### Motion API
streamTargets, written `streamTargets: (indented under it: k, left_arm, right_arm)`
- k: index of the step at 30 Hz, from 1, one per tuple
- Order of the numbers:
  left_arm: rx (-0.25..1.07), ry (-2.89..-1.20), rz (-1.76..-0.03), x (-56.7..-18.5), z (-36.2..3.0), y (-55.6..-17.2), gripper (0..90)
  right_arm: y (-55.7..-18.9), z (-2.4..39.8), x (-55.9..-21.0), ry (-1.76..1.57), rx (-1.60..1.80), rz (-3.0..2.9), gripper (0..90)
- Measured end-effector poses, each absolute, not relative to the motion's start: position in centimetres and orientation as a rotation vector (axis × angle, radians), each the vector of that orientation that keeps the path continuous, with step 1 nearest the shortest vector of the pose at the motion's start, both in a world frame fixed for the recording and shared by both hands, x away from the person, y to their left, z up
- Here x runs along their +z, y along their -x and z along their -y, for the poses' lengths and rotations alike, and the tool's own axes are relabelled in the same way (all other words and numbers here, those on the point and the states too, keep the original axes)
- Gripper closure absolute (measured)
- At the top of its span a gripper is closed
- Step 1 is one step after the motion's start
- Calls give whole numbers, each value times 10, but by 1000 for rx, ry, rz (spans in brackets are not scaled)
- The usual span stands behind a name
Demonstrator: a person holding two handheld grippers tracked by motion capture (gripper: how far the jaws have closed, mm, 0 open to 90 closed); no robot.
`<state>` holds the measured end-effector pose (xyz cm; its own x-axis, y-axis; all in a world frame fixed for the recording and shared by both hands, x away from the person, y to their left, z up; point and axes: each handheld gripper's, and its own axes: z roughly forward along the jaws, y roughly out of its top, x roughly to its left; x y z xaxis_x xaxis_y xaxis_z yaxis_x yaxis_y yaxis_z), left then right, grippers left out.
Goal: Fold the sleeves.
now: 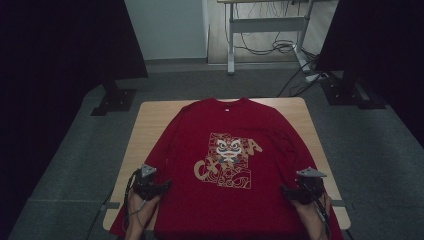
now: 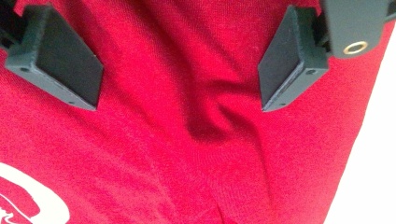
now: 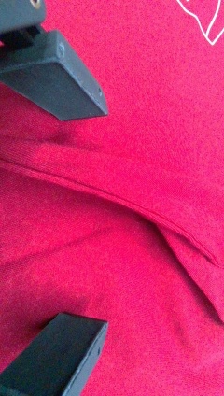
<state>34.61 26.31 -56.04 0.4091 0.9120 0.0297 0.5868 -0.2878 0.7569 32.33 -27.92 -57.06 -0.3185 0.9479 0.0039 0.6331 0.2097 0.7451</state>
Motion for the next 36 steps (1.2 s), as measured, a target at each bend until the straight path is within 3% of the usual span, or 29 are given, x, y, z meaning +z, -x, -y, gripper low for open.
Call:
streamTargets:
  k: [6, 36]
  left_arm:
    - [613, -2001, -1271, -561, -261, -347, 100]
    - [625, -2002, -1265, -552, -264, -352, 99]
  right_arm:
    - [-323, 279, -571, -1463, 911, -2031, 9]
    - [-323, 279, -571, -1463, 912, -2030, 9]
